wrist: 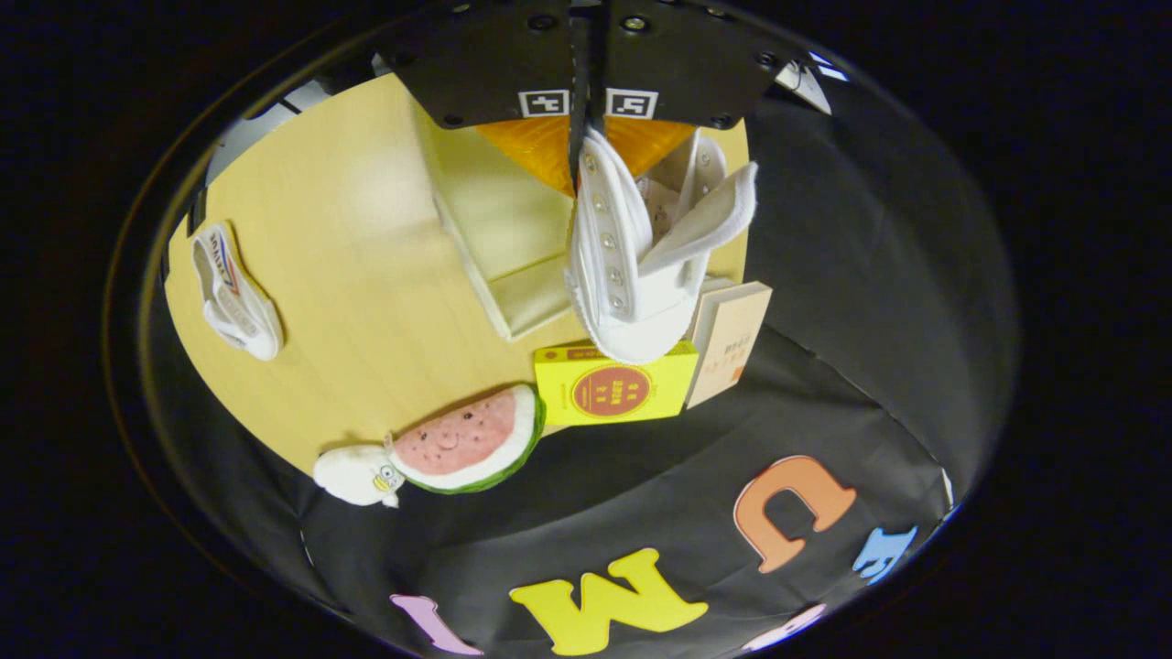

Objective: Open the storage box then place both shoes into the box .Put the left shoe in first, then the right shoe, with the right side of both shoes facing outward in a uniform manner.

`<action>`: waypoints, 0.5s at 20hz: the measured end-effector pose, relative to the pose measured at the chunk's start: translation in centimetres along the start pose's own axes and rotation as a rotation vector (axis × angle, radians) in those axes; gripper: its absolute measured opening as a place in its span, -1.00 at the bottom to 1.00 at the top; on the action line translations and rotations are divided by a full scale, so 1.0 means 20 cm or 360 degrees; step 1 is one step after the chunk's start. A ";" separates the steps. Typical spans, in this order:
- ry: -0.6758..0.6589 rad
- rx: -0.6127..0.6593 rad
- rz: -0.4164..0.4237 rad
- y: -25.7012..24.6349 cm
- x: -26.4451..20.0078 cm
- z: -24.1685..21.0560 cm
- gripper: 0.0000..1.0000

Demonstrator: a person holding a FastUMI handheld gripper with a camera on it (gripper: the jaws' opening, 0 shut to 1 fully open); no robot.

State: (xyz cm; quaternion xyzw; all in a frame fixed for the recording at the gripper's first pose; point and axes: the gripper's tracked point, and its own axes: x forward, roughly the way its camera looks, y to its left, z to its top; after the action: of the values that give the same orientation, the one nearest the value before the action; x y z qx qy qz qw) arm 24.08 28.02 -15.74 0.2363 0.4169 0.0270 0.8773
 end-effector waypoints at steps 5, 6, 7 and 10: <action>0.0041 -0.0023 -0.0042 0.02 0.14 -0.11 -1.00; 0.0040 -0.0021 -0.0050 0.02 0.15 -0.13 -1.00; 0.0036 -0.0023 -0.0061 0.01 0.16 -0.13 -1.00; 0.0042 -0.0036 -0.0099 -0.02 0.21 -0.16 -1.00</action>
State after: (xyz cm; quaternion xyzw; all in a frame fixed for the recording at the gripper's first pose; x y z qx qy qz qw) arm 24.36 29.93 -20.59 0.2129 0.4351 0.0077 0.8748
